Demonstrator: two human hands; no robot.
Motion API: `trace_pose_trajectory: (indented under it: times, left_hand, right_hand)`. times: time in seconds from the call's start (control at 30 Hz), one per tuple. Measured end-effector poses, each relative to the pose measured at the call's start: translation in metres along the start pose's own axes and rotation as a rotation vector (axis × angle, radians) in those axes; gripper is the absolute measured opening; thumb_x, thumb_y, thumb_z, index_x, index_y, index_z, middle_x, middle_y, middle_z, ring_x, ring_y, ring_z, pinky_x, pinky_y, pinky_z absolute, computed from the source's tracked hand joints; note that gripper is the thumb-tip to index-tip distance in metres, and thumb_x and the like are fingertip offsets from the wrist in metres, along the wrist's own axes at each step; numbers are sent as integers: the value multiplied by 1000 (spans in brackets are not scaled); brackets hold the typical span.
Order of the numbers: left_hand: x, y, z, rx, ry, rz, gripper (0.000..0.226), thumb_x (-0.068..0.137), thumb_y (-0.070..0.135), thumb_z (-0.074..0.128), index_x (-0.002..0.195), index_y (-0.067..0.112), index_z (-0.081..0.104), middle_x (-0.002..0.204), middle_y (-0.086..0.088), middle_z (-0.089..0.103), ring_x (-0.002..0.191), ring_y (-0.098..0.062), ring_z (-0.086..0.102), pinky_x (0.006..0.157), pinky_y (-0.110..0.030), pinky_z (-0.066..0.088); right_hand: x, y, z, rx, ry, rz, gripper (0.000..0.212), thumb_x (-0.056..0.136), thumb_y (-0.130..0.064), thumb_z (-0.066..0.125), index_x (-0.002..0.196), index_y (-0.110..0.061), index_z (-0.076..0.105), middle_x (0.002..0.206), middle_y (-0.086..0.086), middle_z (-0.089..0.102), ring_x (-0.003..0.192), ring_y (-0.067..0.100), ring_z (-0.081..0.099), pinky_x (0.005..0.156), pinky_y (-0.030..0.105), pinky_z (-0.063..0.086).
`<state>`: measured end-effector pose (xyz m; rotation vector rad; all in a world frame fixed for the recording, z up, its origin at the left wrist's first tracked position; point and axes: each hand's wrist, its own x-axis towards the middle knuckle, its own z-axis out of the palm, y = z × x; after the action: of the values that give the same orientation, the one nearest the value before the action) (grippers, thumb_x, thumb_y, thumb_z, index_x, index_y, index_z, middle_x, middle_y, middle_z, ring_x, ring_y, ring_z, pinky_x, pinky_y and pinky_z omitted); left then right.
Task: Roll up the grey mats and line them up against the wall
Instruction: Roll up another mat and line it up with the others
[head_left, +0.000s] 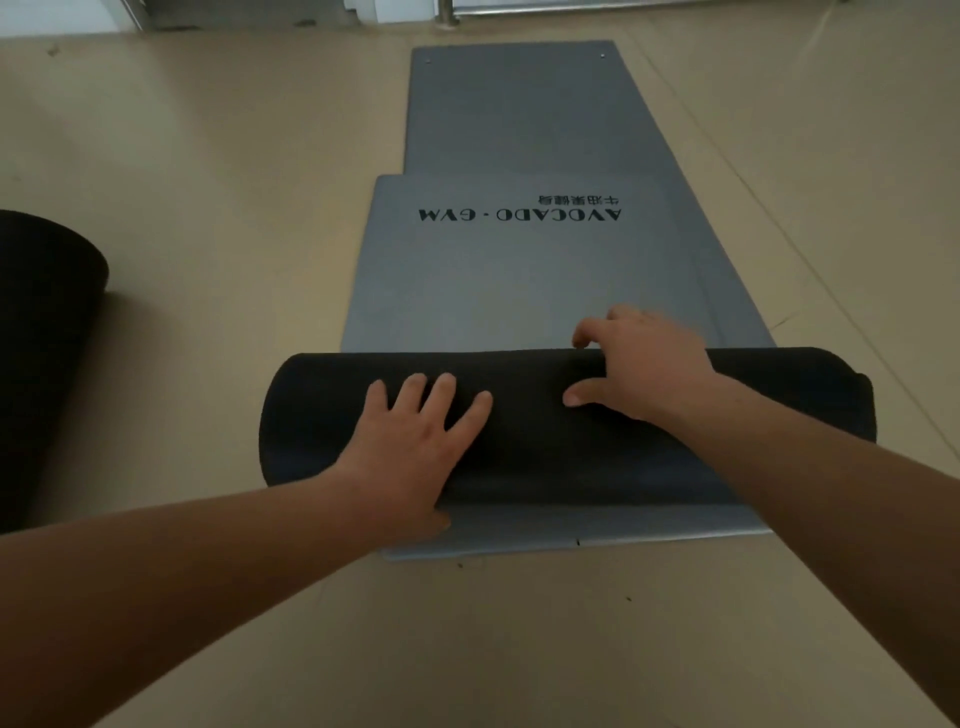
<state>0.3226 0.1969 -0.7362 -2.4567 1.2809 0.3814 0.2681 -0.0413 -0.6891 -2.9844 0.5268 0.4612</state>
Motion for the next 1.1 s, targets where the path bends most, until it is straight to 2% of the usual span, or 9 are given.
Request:
trace_pose_trajectory:
  times: [0.1, 0.2, 0.27, 0.43, 0.53, 0.63, 0.8, 0.93, 1.1]
  left_hand:
    - [15, -1, 12, -62, 14, -38, 142, 73, 71, 76, 157, 28, -31, 169, -16, -14, 157, -44, -7, 122, -69, 12]
    - [32, -3, 15, -85, 9, -62, 153, 66, 74, 80, 156, 25, -33, 170, -18, -15, 156, -46, -10, 120, -74, 8]
    - [44, -5, 16, -76, 6, -79, 155, 63, 73, 83, 156, 24, -32, 170, -19, -13, 156, -47, -7, 118, -76, 9]
    - [61, -17, 8, -42, -5, -47, 146, 61, 70, 81, 160, 26, -17, 165, -18, 10, 151, -45, 16, 115, -72, 27]
    - [65, -24, -5, -46, -23, -6, 141, 57, 71, 80, 160, 27, -6, 157, -13, 28, 141, -38, 34, 107, -65, 40]
    - [61, -23, -15, -78, -47, 18, 135, 57, 69, 80, 159, 27, 3, 148, -8, 40, 133, -33, 44, 102, -61, 46]
    - [40, -16, -35, -259, -189, 92, 119, 48, 72, 83, 149, 35, 33, 126, 5, 60, 107, -22, 61, 93, -44, 55]
    - [38, -13, -39, -520, -548, 146, 108, 47, 62, 95, 142, 40, 47, 131, 14, 60, 117, -17, 61, 108, -46, 50]
    - [45, -33, -25, -688, -546, 94, 112, 56, 54, 98, 152, 38, 43, 144, 9, 56, 129, -20, 56, 118, -51, 40]
  right_hand:
    - [-1, -6, 9, -74, -9, -20, 50, 99, -62, 51, 136, -28, 57, 125, 5, 57, 113, 27, 57, 93, 46, 53]
    - [-7, -6, 21, -95, -61, -24, 82, 95, -77, 37, 159, -27, 31, 160, 12, 35, 148, 34, 33, 117, 59, 33]
    - [-13, -2, 29, -141, -55, -58, 113, 79, -92, 43, 165, -28, 8, 172, 12, 7, 158, 34, 6, 124, 63, 16]
    - [-17, -1, 60, -201, -44, -104, 139, 67, -86, 68, 160, -33, -21, 172, 13, -11, 158, 37, -11, 124, 66, 5]
    - [-10, 2, 63, -215, 12, -100, 141, 64, -83, 73, 160, -32, -17, 171, 14, -3, 158, 38, -4, 123, 66, 8]
    - [-8, 5, 49, -241, 2, -147, 138, 57, -83, 76, 161, -33, 0, 165, 13, 20, 153, 37, 19, 120, 64, 23]
    - [-20, 19, 9, -183, -247, -252, 133, 44, -82, 83, 154, -43, 19, 143, -5, 47, 126, 23, 50, 105, 48, 46]
    - [-36, 26, -6, 76, -545, -226, 124, 49, -59, 97, 151, -54, 27, 150, -13, 45, 134, 25, 48, 112, 51, 42]
    - [-48, 14, -4, -55, -424, -266, 109, 63, -70, 84, 152, -49, 24, 140, -8, 40, 130, 23, 47, 101, 44, 48]
